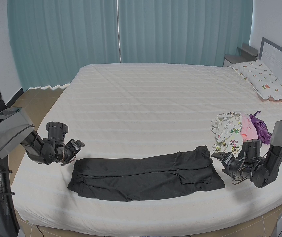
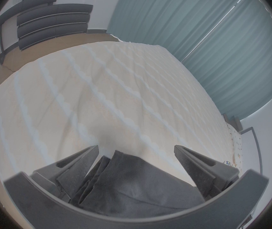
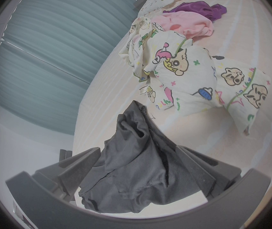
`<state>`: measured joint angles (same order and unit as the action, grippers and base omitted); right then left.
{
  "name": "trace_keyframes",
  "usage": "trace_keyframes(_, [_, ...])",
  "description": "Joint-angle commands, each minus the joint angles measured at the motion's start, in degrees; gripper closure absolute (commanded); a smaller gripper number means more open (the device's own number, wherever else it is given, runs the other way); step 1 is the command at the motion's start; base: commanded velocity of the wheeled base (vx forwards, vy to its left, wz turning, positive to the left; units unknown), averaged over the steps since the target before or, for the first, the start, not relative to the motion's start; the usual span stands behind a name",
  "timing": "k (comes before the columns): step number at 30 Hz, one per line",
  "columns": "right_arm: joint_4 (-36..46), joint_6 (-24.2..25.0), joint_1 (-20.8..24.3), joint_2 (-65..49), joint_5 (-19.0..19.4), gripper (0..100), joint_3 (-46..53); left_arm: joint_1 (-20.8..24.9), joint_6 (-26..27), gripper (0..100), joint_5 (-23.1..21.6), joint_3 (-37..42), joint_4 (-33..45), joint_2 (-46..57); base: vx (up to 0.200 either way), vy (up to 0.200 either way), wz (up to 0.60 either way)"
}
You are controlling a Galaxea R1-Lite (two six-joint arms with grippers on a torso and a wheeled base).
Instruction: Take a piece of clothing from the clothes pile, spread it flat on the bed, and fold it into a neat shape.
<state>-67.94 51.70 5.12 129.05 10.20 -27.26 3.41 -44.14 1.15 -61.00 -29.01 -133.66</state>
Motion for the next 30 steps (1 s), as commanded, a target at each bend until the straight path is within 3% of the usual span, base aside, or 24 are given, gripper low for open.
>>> trace_keyframes(1, [-1.32,0.51,0.33,1.47,-0.01,0,2.74,0.28,2.13,0,-0.09,-3.25,1.06,-4.86,0.000,0.000,0.00])
trace_keyframes(12, [-1.41,0.51,0.77,1.56,0.08,0,3.00,2.04,2.83,0,0.17,-1.93,1.15,-5.12,0.000,0.000,0.00])
trace_keyframes(13, [-1.41,0.51,0.77,1.56,0.08,0,2.91,2.04,3.10,100,0.17,-1.84,1.06,-5.21,0.000,0.000,0.00])
trace_keyframes(22, [-1.41,0.51,0.68,1.47,0.08,0,3.00,0.37,2.66,100,1.05,-1.75,1.06,-5.30,0.000,0.000,0.00])
trace_keyframes(30, [-1.41,0.42,0.68,1.56,0.08,0,3.00,-1.66,-0.86,100,1.32,-3.33,0.54,-5.30,0.000,0.000,0.00])
